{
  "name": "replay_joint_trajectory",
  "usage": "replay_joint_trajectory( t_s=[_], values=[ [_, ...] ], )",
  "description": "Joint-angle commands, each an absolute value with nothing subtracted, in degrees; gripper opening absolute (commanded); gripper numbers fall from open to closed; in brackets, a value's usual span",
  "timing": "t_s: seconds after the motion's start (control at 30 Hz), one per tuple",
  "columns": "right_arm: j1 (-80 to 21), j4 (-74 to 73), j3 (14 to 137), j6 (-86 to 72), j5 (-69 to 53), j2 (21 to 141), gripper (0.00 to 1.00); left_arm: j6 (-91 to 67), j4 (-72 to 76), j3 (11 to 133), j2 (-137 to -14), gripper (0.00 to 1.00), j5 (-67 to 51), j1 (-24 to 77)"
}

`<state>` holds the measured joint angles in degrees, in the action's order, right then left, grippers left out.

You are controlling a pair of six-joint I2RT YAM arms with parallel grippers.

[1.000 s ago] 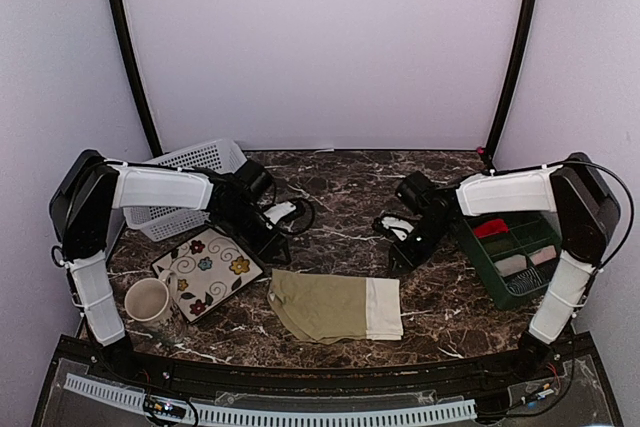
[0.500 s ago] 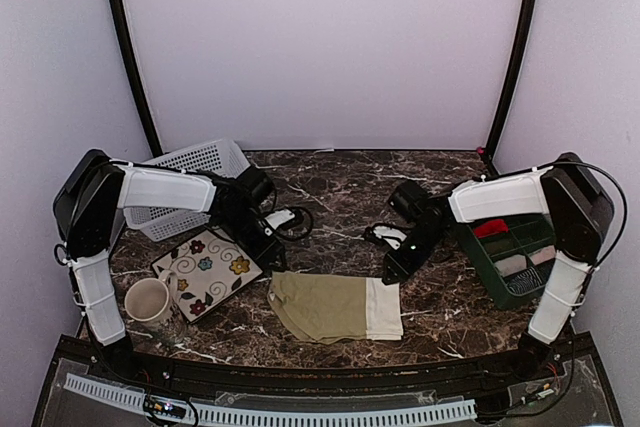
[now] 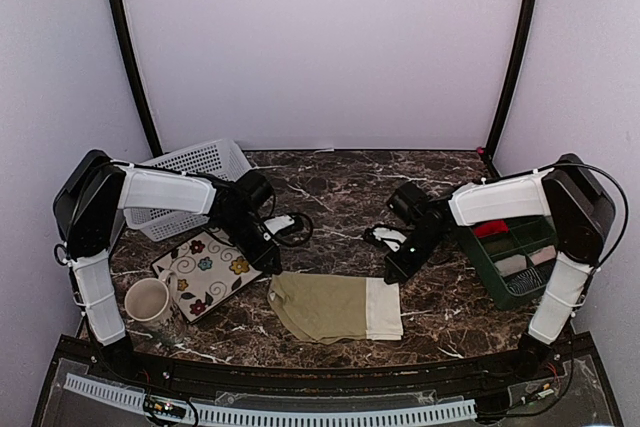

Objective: Roll the underwear
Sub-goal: Move the underwear to the center of the board, then smooth out the underwear at the center of the board.

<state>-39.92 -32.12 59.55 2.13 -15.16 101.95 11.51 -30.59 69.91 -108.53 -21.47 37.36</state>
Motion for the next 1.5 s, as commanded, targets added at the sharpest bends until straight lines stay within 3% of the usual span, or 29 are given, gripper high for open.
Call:
replay_joint_trajectory(
  t_s=[0.0,0.13,0.47,0.5,0.57,0.6,0.67,0.73,1.03,1.27,1.47],
  values=[
    [-40.8,-34.4,58.6,1.0,-11.4,101.4,0.0,11.9,-30.0,68.9,-107.0,0.12,-23.5,37.3],
    [-39.7,-34.0,60.0,0.0,-6.2,100.3,0.0,10.2,-27.1,69.5,-107.2,0.0,-22.9,37.1],
    [-34.8,-32.6,65.5,1.7,1.1,101.4,0.0,10.3,-25.5,79.4,-112.6,0.0,-12.5,36.1],
    [-34.8,-33.1,67.1,2.1,0.5,102.1,0.0,10.4,-25.8,80.6,-113.1,0.08,-11.7,36.0],
    [-34.7,-35.2,70.5,2.0,-2.5,103.0,0.17,11.1,-26.8,82.6,-113.5,0.4,-11.7,35.9],
    [-34.7,-36.1,71.2,1.7,-4.4,102.7,0.24,11.1,-26.7,83.0,-113.1,0.47,-11.7,35.9],
    [-34.6,-36.3,71.0,-0.1,-7.7,100.6,0.41,12.0,-25.8,82.5,-111.4,0.51,-12.8,35.9],
    [-34.2,-36.2,69.6,-2.9,-10.4,97.3,0.48,12.8,-24.7,80.9,-108.7,0.52,-15.5,36.1],
    [-32.5,-35.1,55.8,-21.3,-16.3,82.8,0.41,16.1,-13.9,65.6,-96.9,0.48,-24.3,44.7],
    [-31.5,-30.0,42.7,-33.4,-18.5,76.4,0.33,15.1,-12.8,67.0,-101.0,0.43,-24.8,50.9],
    [-31.4,-24.5,35.8,-39.7,-20.0,74.4,0.32,16.3,-15.1,70.7,-105.2,0.42,-25.5,53.4]
  ],
)
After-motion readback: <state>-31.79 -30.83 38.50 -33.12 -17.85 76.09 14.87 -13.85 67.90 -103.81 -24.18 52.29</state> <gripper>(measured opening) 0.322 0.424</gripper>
